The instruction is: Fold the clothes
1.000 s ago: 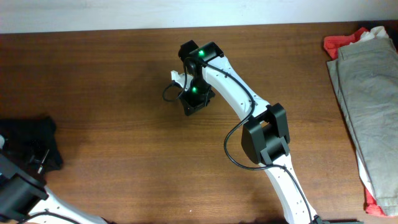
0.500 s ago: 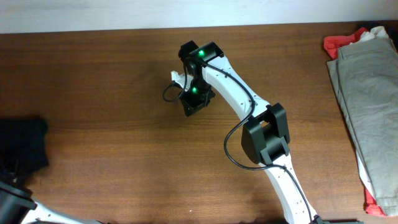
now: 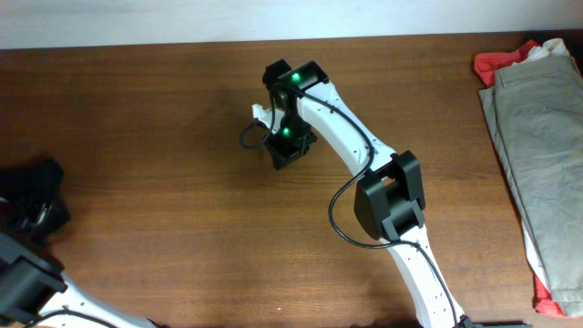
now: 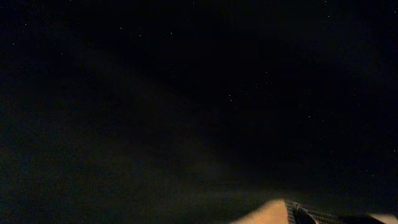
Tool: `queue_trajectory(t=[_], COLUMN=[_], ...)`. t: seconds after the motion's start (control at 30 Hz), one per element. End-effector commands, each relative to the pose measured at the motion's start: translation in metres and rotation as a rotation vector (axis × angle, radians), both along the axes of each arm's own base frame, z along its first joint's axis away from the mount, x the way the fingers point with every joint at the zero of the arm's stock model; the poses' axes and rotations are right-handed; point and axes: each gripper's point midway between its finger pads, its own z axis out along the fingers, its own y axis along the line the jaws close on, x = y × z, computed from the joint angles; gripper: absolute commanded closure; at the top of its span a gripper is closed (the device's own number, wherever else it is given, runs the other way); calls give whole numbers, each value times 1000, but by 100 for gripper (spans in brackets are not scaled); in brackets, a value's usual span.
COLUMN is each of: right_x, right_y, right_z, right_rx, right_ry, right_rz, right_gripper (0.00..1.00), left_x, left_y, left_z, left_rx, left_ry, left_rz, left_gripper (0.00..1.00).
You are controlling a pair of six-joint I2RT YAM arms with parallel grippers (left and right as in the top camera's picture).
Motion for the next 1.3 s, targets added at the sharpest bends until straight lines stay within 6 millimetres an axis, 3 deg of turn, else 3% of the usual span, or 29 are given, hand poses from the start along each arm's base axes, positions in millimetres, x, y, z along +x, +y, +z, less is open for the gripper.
queue_trajectory(t=[0.0,0.03,0.1,0.17,0.2,0.27,0.3,0.37,0.4,0.47,0.5,0.53,0.57,0.6,0.67,0.7,0.73,0.77,0.8,0.83,0.87,0.97,1.1,1.17,1.27], right_x=[34,41,52,66,73,81,82,79,78,78,77,76,72,65,55,48,42,35,30,25,22,13,8,6,-5], right_y=[-28,-35,-53,-71,-85,-98,-102,-105,-105,-105,-103,-100,-92,-80,-62,-52,-41,-32,-27,-25,-23,-15,5,8,20], right_z=[21,31,54,74,96,127,141,159,163,164,164,164,161,156,144,134,122,109,97,88,77,55,58,58,57], right_rx=[1,10,18,3,16,45,59,72,76,77,81,85,85,81,72,62,51,37,24,13,1,-16,68,70,83], right_ry=[-82,-99,-132,-198,-245,-317,-351,-385,-393,-391,-389,-384,-374,-354,-321,-295,-268,-237,-208,-186,-163,-123,-116,-117,-96], right_rz=[-62,-82,-123,-157,-187,-237,-245,-250,-251,-256,-258,-258,-242,-214,-167,-135,-109,-87,-71,-62,-54,-31,12,18,45], right_gripper=[80,80,80,72,67,36,3,1,1,2,3,7,13,16,16,27,32,27,27,27,28,28,31,33,35], left_x=[59,72,108,136,156,175,182,184,178,158,151,138,115,88,57,36,14,-7,-22,-31,-39,-48,-44,-43,-49], left_y=[-43,-47,-61,-74,-89,-112,-130,-144,-141,-139,-135,-123,-103,-88,-72,-65,-59,-59,-59,-58,-54,-37,-5,11,35], left_z=[7,19,60,99,135,176,200,221,222,209,207,202,194,182,161,143,125,104,89,79,72,74,95,98,101], left_rx=[-51,-29,34,78,118,162,181,226,262,212,210,232,252,225,170,124,78,22,-6,-21,-26,-3,108,151,202], left_ry=[-84,-106,-179,-251,-311,-379,-417,-433,-398,-321,-298,-238,-146,-61,13,65,113,149,174,187,189,165,72,40,7], left_rz=[-105,-136,-214,-270,-323,-393,-434,-466,-458,-441,-430,-404,-358,-314,-272,-242,-208,-167,-134,-108,-77,-25,4,22,60], left_gripper=[13,7,6,5,5,5,4,4,11,61,57,29,14,13,13,18,38,45,29,20,5,4,4,10,7])
